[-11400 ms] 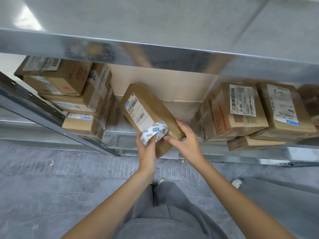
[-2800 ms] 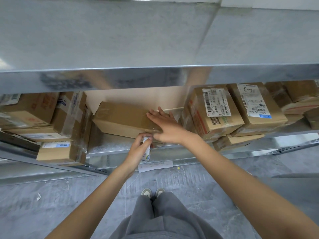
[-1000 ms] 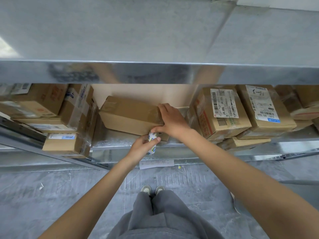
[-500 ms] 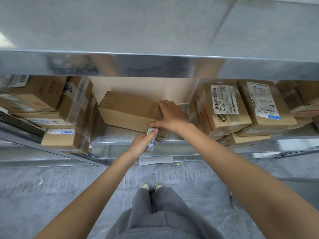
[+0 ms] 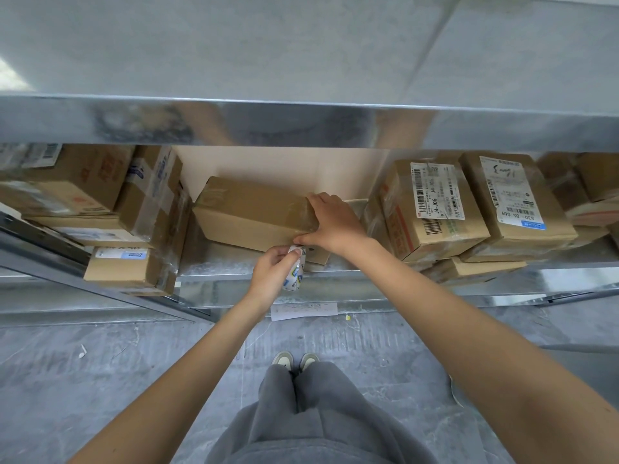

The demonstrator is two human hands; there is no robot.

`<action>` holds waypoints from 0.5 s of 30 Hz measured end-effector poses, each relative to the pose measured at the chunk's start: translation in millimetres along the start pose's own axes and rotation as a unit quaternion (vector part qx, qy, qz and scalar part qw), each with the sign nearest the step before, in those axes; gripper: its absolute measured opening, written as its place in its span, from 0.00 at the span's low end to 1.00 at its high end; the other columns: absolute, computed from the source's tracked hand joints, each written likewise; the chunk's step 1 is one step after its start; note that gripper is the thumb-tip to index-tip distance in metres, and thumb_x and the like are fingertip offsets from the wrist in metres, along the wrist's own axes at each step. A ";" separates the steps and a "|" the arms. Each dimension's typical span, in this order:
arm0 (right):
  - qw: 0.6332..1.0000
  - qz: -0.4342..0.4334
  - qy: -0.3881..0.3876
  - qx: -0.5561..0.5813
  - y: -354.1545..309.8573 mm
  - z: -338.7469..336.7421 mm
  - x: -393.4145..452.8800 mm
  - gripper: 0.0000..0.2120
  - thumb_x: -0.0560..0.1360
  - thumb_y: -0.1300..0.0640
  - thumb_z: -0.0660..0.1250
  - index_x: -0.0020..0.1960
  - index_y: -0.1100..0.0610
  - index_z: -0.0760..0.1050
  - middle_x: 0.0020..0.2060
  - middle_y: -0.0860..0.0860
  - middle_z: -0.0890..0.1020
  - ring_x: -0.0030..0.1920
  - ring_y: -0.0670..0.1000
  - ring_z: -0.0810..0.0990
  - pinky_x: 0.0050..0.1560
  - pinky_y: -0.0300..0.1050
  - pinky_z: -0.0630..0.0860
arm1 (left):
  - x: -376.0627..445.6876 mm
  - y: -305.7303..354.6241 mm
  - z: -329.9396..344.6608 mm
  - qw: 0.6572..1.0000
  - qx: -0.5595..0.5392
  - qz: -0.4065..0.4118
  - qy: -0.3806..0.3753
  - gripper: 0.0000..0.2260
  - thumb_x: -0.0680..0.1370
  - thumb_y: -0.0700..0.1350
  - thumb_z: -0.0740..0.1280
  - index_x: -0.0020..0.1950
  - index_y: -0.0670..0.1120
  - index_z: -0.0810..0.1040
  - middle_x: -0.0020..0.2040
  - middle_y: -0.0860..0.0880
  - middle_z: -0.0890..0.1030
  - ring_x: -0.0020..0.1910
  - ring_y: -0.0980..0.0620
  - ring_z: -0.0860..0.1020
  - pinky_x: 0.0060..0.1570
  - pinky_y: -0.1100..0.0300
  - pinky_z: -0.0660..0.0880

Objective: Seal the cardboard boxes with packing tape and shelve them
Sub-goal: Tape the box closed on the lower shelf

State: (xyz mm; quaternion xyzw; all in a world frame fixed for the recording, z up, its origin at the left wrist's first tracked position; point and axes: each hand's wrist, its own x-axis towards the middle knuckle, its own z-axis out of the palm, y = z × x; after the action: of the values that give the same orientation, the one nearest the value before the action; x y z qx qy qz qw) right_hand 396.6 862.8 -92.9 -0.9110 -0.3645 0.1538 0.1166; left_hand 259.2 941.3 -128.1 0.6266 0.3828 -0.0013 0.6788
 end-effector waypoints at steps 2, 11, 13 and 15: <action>1.000 0.001 0.001 -0.001 -0.3 0.5 -0.1 0.41 0.65 0.40 0.76 0.70 0.57 0.65 0.64 0.53 0.73 0.63 0.55 0.71 0.61 0.47 0.67 | 0.7 0.0 0.6 1.000 -0.004 -0.001 0.004 0.09 0.80 0.47 0.66 0.54 0.43 0.79 0.48 0.46 0.82 0.47 0.52 0.79 0.49 0.60 0.72; 1.000 0.003 -0.016 0.020 1.1 -3.4 -0.2 0.44 0.64 0.39 0.77 0.71 0.58 0.64 0.64 0.54 0.73 0.64 0.56 0.70 0.63 0.48 0.68 | -7.8 13.6 4.1 0.999 -0.052 0.004 0.001 0.06 0.81 0.41 0.64 0.55 0.44 0.69 0.37 0.46 0.78 0.21 0.58 0.75 0.24 0.66 0.72; 0.999 0.005 -0.019 0.030 1.9 -3.6 0.1 0.45 0.64 0.39 0.77 0.72 0.58 0.64 0.65 0.54 0.72 0.65 0.56 0.69 0.64 0.48 0.67 | -6.3 13.8 3.7 0.999 -0.046 0.004 -0.017 0.03 0.81 0.41 0.63 0.53 0.45 0.72 0.36 0.45 0.78 0.22 0.54 0.75 0.26 0.62 0.72; 0.999 0.005 -0.023 0.036 2.3 -4.2 0.0 0.45 0.64 0.39 0.77 0.73 0.57 0.63 0.65 0.54 0.72 0.65 0.56 0.69 0.64 0.48 0.67 | -3.0 10.9 3.0 0.999 -0.028 0.002 -0.038 0.03 0.80 0.41 0.62 0.53 0.47 0.73 0.37 0.44 0.79 0.23 0.49 0.73 0.29 0.59 0.71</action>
State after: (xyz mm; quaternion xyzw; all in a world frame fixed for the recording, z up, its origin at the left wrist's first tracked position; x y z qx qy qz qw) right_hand 399.6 860.8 -89.8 -0.9042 -0.3569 0.1881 0.1400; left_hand 263.9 939.7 -117.5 0.6074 0.3558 -0.0128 0.7102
